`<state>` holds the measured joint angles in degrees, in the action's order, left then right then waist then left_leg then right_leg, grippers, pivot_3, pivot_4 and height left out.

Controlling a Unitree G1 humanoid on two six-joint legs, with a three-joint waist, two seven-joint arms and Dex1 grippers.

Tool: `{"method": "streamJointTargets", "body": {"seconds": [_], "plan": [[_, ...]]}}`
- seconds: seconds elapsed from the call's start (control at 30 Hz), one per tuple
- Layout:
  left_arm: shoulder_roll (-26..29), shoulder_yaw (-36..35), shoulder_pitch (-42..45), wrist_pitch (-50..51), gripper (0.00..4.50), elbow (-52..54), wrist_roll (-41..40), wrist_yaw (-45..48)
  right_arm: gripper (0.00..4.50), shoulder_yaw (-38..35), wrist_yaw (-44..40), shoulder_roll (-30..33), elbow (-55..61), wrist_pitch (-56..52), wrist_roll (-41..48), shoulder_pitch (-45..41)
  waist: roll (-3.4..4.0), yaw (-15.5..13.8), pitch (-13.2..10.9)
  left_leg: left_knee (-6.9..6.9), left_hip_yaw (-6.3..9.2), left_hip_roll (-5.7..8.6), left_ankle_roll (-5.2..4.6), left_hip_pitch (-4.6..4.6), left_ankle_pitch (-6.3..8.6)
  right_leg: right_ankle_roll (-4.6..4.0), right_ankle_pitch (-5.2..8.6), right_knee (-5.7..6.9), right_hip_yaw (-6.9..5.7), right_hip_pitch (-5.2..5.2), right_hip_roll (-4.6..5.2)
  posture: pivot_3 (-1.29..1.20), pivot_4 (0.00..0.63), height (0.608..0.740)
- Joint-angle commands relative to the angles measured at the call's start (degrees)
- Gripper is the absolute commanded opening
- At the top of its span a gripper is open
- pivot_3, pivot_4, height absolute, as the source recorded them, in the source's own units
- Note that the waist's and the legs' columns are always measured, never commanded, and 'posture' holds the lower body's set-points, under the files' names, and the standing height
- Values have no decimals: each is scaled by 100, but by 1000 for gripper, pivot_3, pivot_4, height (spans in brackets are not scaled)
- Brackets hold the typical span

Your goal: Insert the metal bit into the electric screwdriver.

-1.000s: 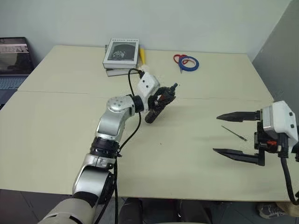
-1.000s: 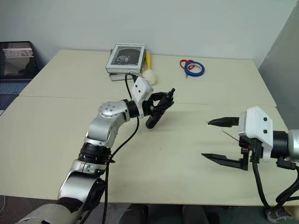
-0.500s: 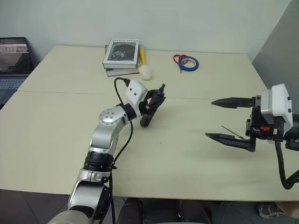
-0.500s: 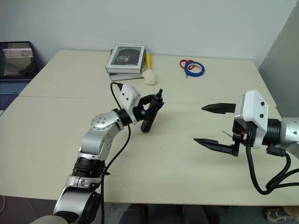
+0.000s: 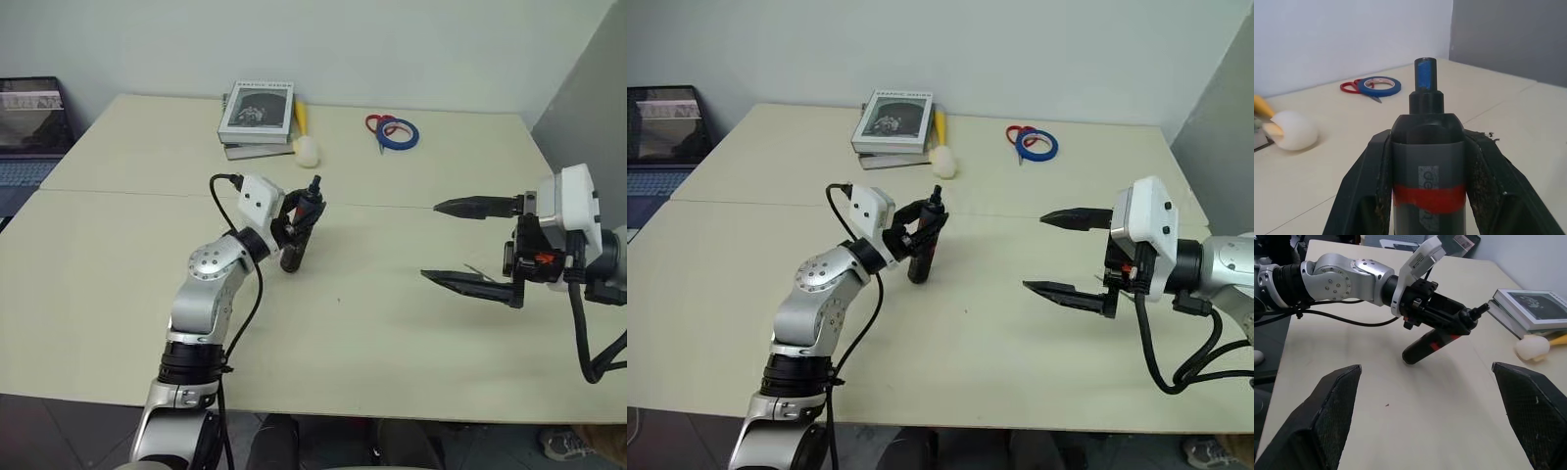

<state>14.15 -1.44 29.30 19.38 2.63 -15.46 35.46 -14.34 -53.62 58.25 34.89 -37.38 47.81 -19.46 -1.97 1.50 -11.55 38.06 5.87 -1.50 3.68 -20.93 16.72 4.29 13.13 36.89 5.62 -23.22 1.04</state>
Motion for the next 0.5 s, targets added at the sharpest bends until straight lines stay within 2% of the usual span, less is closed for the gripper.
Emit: {"method": "streamJointTargets", "body": {"seconds": [0.03, 0.3, 0.5], "plan": [[-181, 129, 293, -38, 1649, 376, -267, 40, 4500, -63, -70, 70, -22, 96, -69, -121, 0, 1, 0, 0, -1, 0, 0, 0, 0, 0, 0, -2, 0, 0, 0, 0, 150, 740], [-645, 438, 522, -907, 1649, -414, -39, 125, 4500, -6, 12, 38, -23, 94, -279, -87, 0, 6, 0, -1, -1, 2, 0, 1, 0, -1, 0, -2, 2, 0, 0, 0, 150, 740], [-611, 554, 180, -1353, 1649, -678, 79, 228, 4500, -35, 36, 36, 54, 47, -274, -54, 2, 24, 1, -1, -4, 1, 0, 3, 0, 0, 0, -1, 5, 0, 0, 0, 150, 740]]}}
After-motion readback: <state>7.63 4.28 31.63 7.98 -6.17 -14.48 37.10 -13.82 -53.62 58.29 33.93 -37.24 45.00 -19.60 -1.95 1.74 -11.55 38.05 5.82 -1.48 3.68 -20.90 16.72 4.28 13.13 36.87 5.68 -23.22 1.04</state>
